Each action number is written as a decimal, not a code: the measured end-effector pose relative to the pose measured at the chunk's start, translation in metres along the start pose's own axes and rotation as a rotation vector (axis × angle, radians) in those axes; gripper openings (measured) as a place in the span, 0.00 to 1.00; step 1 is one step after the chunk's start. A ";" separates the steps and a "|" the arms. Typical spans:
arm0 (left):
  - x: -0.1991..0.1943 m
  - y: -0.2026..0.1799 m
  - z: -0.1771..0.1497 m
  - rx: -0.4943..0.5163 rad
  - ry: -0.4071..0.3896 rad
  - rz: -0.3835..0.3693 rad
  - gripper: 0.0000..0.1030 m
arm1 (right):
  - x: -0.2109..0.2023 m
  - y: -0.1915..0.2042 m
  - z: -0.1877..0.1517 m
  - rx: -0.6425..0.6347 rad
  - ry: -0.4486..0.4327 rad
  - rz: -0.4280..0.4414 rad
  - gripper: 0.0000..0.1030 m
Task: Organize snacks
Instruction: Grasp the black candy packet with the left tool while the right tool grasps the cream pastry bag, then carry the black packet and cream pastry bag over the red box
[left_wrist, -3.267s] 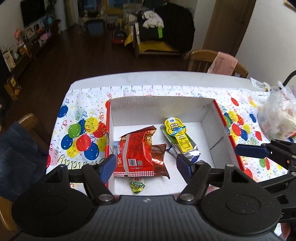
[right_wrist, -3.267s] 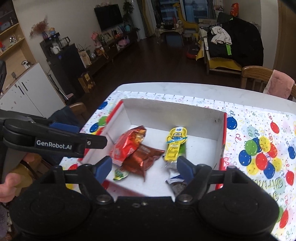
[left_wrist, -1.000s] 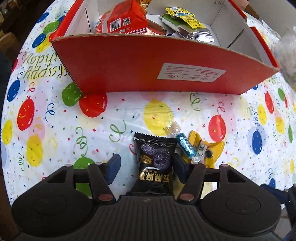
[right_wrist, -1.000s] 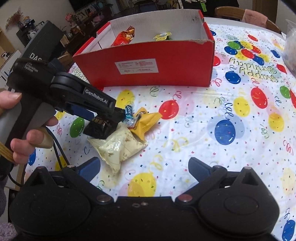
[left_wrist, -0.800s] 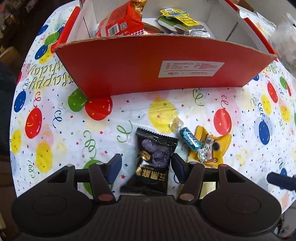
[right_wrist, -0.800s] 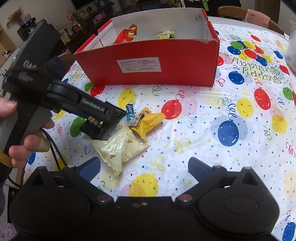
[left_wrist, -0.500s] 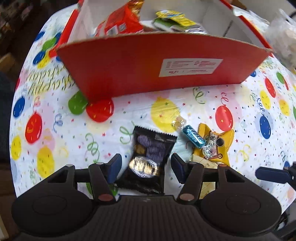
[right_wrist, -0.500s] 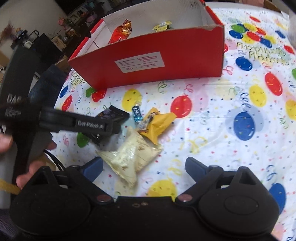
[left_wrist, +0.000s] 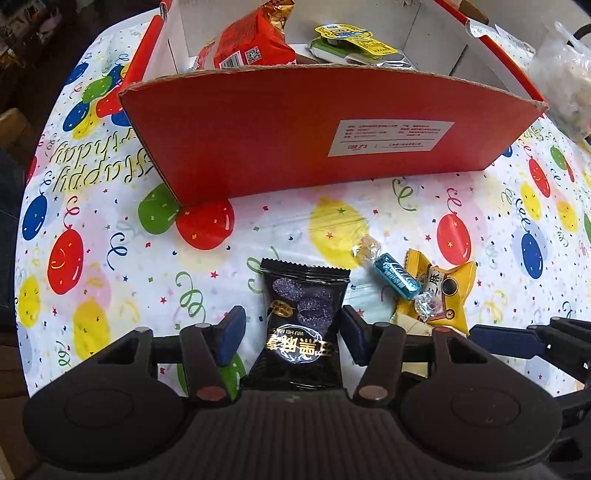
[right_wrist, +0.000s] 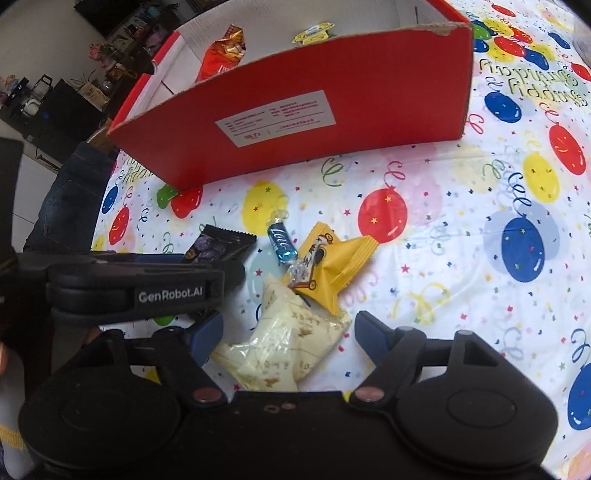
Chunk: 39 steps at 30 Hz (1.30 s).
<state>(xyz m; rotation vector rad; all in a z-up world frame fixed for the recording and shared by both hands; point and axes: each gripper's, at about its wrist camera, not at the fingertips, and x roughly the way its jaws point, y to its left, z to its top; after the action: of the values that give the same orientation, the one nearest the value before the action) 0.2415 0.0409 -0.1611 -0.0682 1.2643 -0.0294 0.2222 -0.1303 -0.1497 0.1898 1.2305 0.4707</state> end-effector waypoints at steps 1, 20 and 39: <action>0.000 0.000 0.000 -0.001 -0.001 0.003 0.51 | 0.002 0.002 0.000 -0.006 0.007 -0.005 0.72; -0.010 0.021 -0.022 -0.130 -0.014 0.015 0.38 | -0.006 0.021 -0.016 -0.170 0.012 -0.066 0.34; -0.046 0.041 -0.051 -0.228 -0.058 -0.015 0.33 | -0.048 0.015 -0.019 -0.172 -0.096 -0.054 0.34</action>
<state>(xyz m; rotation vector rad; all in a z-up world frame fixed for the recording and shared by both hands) 0.1784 0.0831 -0.1351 -0.2737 1.2050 0.1039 0.1889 -0.1404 -0.1087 0.0319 1.0929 0.5119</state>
